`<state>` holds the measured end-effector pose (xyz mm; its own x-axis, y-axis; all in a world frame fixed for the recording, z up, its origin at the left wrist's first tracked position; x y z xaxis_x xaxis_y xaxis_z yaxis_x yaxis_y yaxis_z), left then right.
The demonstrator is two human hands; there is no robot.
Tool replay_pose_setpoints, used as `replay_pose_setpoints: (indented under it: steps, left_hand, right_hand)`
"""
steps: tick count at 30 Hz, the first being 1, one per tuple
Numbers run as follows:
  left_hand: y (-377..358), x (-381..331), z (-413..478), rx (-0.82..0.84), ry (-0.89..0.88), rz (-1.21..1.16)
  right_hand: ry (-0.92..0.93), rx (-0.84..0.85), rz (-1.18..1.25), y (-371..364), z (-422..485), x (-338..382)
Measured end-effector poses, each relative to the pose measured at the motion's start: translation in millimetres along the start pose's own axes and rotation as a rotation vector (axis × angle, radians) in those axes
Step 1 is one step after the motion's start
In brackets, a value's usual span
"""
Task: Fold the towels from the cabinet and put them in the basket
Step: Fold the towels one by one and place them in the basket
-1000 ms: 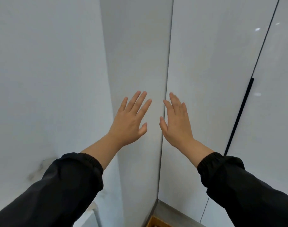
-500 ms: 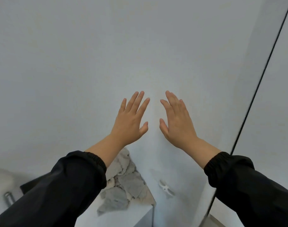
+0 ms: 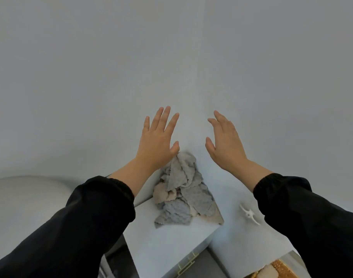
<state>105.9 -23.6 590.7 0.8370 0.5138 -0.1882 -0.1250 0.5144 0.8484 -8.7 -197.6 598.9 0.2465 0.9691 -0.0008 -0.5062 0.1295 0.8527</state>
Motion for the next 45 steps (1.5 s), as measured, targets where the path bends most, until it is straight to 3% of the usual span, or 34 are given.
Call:
replay_pose_setpoints:
  steps: [8,15,21,26,31,36,40,45]
  left_hand:
    - [-67.9,66.2,-49.6,0.063,0.236,0.028]
    - [-175.4,93.8,-88.2,0.190,0.425,-0.045]
    - [-297.0,126.6,-138.7,0.214,0.603,-0.194]
    - [-387.4,154.3,-156.8,0.213,0.731,-0.522]
    - [-456.6,165.7,-159.8,0.101,0.601,-0.575]
    - [-488.8,172.6,-167.9,-0.144,0.634,-0.638]
    - [-482.4,178.6,-193.4,-0.335,0.702,-0.756]
    - [-440.0,176.7,-217.1,-0.611,0.738,-0.781]
  right_hand:
    - [0.088,0.141,0.162,-122.6,5.9,26.3]
    - [0.143,0.293,0.177,-241.3,-31.0,19.3]
    - [0.242,0.190,0.055,-348.8,-78.6,16.9]
    - [0.390,0.083,-0.155,-418.5,-75.0,17.5]
    - [0.453,-0.023,-0.315,-481.6,-77.0,12.2]
    - [0.399,-0.108,-0.413,-520.5,-84.0,-0.4]
    - [0.366,-0.124,-0.455,-530.3,-87.1,-5.5]
    - [0.306,-0.029,-0.523,-521.8,-95.1,-0.9]
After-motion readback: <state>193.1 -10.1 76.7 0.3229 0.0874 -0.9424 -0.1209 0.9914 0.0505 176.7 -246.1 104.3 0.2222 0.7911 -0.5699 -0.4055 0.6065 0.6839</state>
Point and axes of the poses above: each hand's wrist, its own z-axis towards the middle knuckle, its own y-axis out of the back of the hand, x = y × z, the point moved 1 cm from there along z, towards the middle knuckle, and after that the axes turned 12 degrees about -z, right-handed, at the moved point
